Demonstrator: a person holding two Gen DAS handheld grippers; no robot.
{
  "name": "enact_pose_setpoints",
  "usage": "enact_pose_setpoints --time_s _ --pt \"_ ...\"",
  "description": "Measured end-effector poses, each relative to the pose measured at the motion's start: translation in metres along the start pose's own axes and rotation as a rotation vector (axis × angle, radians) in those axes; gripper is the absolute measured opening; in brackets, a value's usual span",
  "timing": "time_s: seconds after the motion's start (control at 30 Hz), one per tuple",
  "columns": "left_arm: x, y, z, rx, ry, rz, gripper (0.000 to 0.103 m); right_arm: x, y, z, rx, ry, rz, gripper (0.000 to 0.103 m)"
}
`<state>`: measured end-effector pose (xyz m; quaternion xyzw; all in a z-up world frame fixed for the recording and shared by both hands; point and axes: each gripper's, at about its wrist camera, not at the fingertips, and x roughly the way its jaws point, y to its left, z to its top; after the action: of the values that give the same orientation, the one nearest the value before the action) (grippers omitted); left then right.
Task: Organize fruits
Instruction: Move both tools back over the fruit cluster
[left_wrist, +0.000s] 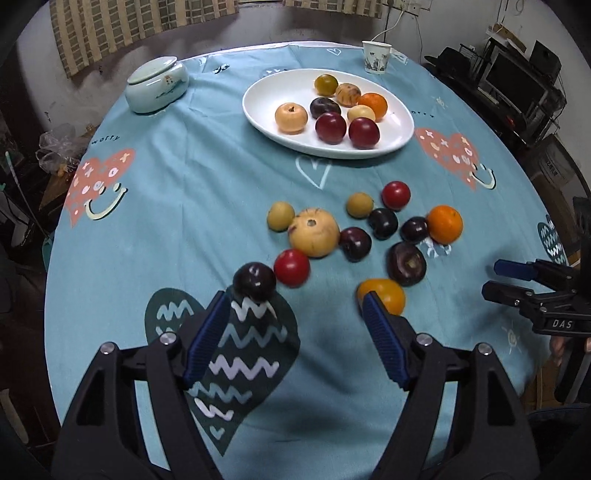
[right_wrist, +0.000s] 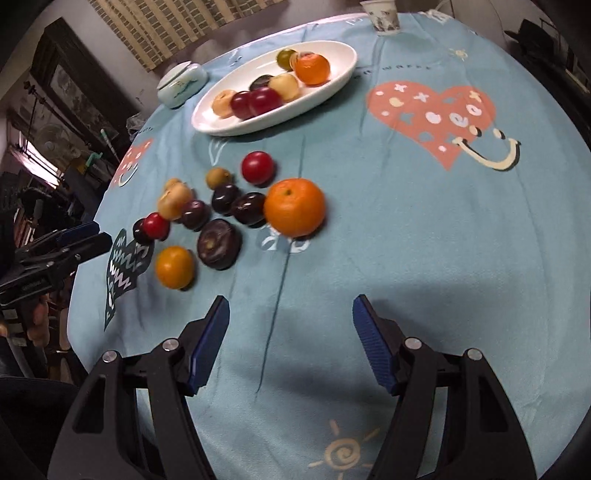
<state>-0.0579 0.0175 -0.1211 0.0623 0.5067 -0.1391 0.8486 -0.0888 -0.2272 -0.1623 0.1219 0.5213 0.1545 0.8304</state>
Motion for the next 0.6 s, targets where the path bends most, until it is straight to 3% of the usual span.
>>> enact_pose_setpoints --time_s 0.6 --pt "-0.019 -0.018 -0.022 0.006 0.004 -0.025 0.078 -0.001 0.012 -0.011 -0.01 0.022 0.039 0.07"
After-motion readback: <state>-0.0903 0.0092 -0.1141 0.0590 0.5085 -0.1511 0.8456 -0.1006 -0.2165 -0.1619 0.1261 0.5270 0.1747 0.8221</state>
